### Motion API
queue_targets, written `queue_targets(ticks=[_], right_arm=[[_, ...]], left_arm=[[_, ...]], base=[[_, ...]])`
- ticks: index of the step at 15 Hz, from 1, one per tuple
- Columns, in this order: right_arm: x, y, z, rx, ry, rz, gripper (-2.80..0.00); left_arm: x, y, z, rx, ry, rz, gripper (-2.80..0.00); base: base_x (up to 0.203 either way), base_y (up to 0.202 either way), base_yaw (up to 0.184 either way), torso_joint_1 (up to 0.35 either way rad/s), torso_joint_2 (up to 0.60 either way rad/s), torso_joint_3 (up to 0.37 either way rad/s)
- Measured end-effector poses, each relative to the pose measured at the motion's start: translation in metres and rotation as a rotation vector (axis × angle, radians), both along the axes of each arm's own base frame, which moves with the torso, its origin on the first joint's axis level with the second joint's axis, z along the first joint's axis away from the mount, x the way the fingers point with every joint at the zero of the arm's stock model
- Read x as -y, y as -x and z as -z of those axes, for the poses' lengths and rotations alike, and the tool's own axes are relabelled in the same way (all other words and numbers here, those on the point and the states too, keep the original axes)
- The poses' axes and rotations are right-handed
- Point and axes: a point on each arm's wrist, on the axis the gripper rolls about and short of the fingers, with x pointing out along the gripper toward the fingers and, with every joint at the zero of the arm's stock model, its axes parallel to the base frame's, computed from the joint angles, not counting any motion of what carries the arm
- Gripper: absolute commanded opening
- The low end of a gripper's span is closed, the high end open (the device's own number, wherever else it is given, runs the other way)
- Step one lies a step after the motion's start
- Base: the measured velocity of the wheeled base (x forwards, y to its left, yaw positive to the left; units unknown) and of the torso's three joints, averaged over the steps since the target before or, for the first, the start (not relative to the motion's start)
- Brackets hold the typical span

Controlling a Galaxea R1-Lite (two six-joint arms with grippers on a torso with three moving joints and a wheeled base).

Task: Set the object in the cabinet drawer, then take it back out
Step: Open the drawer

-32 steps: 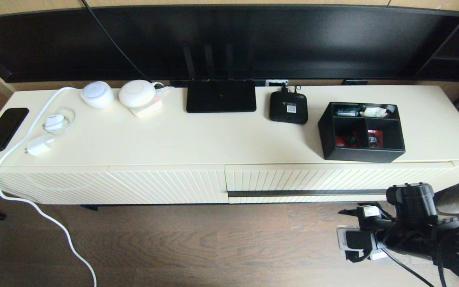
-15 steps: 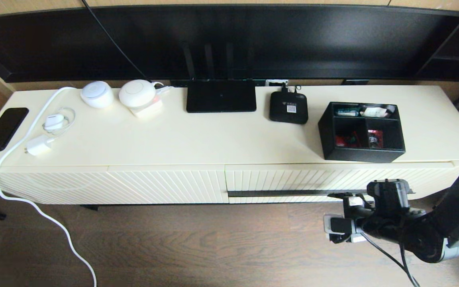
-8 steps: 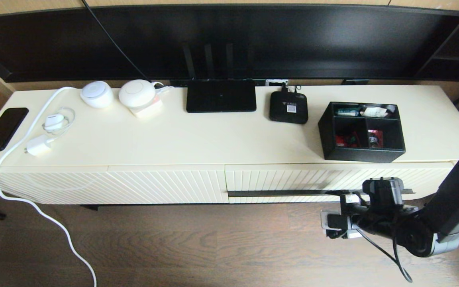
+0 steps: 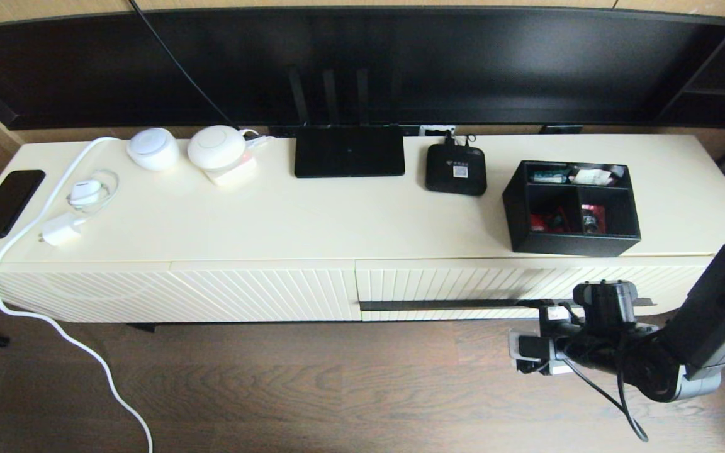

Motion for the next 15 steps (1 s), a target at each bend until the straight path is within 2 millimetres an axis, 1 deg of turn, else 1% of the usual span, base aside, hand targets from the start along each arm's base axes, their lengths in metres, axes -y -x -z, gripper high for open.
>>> queue_targets(ticks=[3, 5, 12, 15], right_arm=[[0.001, 0.0, 0.004, 0.002, -0.004, -0.002, 0.0], [0.002, 0.005, 0.008, -0.018, -0.003, -0.002, 0.0], [0.005, 0.038, 0.016, -0.12, 0.008, -0.003, 0.0], [0.006, 0.053, 0.01, -0.133, 0.007, -0.003, 0.0]], left_arm=[[0.0, 0.0, 0.0, 0.0, 0.0, 0.0, -2.8], [0.0, 0.0, 0.0, 0.0, 0.0, 0.0, -2.8], [0.0, 0.0, 0.0, 0.0, 0.0, 0.0, -2.8], [0.0, 0.0, 0.0, 0.0, 0.0, 0.0, -2.8]], base=[[0.0, 0.0, 0.0, 0.0, 0.0, 0.0], [0.0, 0.0, 0.0, 0.0, 0.0, 0.0], [0.0, 0.0, 0.0, 0.0, 0.0, 0.0], [0.0, 0.0, 0.0, 0.0, 0.0, 0.0]])
